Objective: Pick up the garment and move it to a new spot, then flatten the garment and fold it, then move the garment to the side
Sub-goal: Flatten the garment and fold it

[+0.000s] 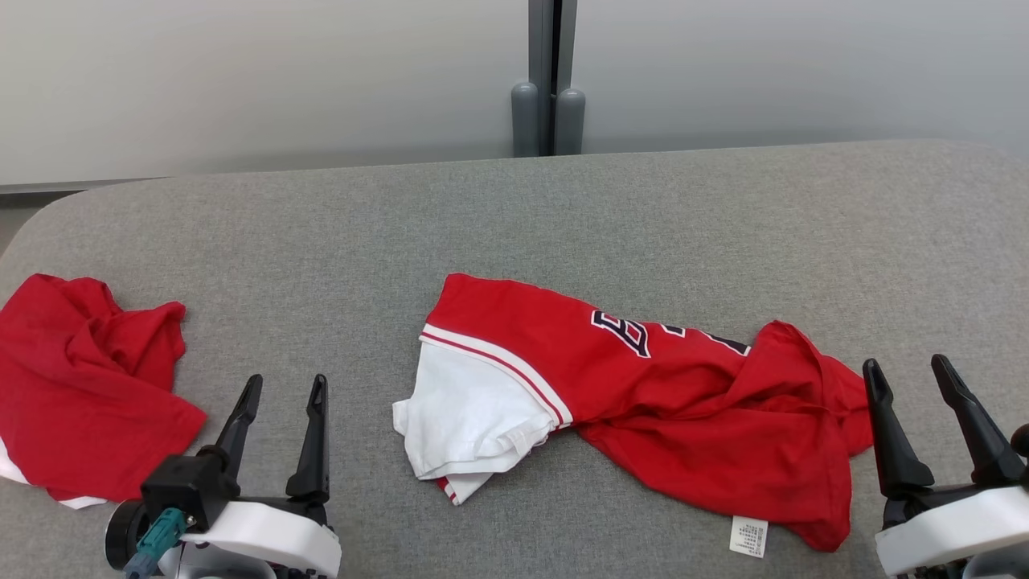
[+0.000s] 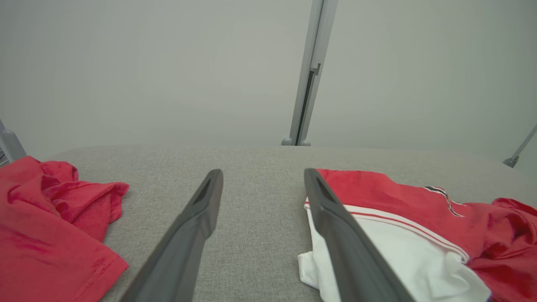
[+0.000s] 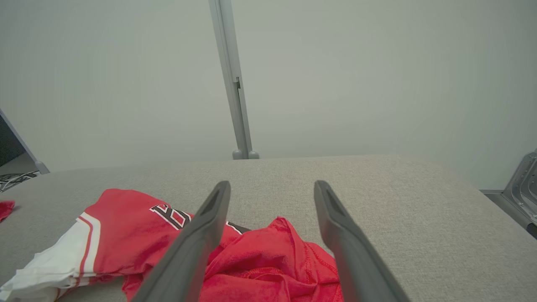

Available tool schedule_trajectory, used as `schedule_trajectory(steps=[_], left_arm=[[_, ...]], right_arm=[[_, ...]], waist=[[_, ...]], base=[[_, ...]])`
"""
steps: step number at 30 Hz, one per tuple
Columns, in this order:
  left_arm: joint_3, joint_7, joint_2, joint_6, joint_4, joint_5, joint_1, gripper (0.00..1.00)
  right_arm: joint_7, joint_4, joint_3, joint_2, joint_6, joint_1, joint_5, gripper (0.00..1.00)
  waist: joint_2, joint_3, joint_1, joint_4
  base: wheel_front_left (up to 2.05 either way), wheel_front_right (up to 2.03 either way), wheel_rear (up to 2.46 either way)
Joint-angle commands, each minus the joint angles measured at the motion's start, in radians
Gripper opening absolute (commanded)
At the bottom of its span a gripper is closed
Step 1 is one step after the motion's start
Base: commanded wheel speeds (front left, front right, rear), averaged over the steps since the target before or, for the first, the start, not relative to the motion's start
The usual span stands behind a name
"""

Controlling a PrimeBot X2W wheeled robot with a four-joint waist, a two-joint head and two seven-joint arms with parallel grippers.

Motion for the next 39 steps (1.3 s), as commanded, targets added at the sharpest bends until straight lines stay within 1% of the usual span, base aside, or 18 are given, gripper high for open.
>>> schedule_trajectory(steps=[1,14,16,19,22,23,25,28,31,32,33,34,39], left_arm=[[0.003,-0.002,0.006,-0.001,0.007,-0.002,0.011,1.00],[-0.010,-0.008,0.005,-0.008,0.024,0.009,-0.013,1.00],[-0.023,0.006,0.006,-0.014,0.026,0.015,-0.020,1.00],[-0.061,0.044,-0.008,-0.032,0.041,0.013,-0.035,1.00],[-0.103,0.087,-0.031,-0.051,0.081,0.006,-0.040,1.00],[-0.128,0.112,-0.051,-0.066,0.120,-0.003,-0.047,1.00],[-0.149,0.131,-0.066,-0.078,0.162,-0.009,-0.055,1.00],[-0.169,0.143,-0.092,-0.100,0.227,-0.025,-0.065,1.00],[-0.176,0.148,-0.103,-0.107,0.289,-0.025,-0.084,1.00],[-0.178,0.149,-0.108,-0.111,0.307,-0.030,-0.091,0.85],[-0.177,0.143,-0.111,-0.116,0.323,-0.032,-0.098,0.40],[-0.175,0.140,-0.114,-0.117,0.338,-0.036,-0.102,0.00],[-0.172,0.108,-0.115,-0.128,0.373,-0.034,-0.120,0.00]], right_arm=[[0.002,-0.005,-0.005,-0.004,0.000,0.010,0.007,1.00],[0.005,-0.012,-0.010,0.009,0.000,0.006,0.008,1.00],[0.007,-0.016,-0.009,0.014,0.000,0.004,0.005,1.00],[0.008,-0.013,-0.004,0.015,0.000,-0.002,0.011,1.00],[0.007,-0.007,0.002,0.015,0.000,-0.009,0.015,1.00],[0.005,-0.003,0.004,0.017,0.000,-0.015,0.016,1.00],[0.005,0.001,0.008,0.018,0.000,-0.021,0.021,1.00],[0.003,0.005,0.006,0.018,0.000,-0.025,0.024,1.00],[0.000,0.006,0.004,0.016,0.000,-0.028,0.026,1.00],[-0.001,0.007,0.002,0.016,0.000,-0.029,0.027,1.00],[-0.002,0.007,0.000,0.016,0.000,-0.030,0.028,1.00],[-0.003,0.007,-0.001,0.016,0.000,-0.031,0.029,1.00],[-0.004,0.010,-0.005,0.018,0.000,-0.034,0.033,1.00]], waist=[[0.0000,-0.001,0.0000,0.000],[0.0000,0.001,0.0000,0.007],[0.0000,0.006,0.0000,0.008],[0.0000,0.017,0.0000,0.008],[0.0000,0.031,0.0000,0.001],[0.0000,0.040,0.0000,-0.004],[0.0000,0.050,0.0000,-0.010],[0.0000,0.063,0.0000,-0.017],[0.0000,0.071,0.0000,-0.022],[0.0000,0.074,0.0000,-0.023],[0.0000,0.076,0.0000,-0.023],[0.0000,0.077,0.0000,-0.024],[0.0000,0.079,0.0000,-0.026]], base=[[0.00,0.00,0.00],[0.00,0.00,0.00],[0.00,0.00,0.00],[0.00,0.00,0.00],[0.00,0.00,0.00],[0.00,0.00,0.00],[0.00,0.00,0.00],[0.00,0.00,0.00],[0.00,0.00,0.00],[0.00,0.00,0.00],[0.00,0.00,0.00],[0.00,0.00,0.00],[0.00,0.00,0.00]])
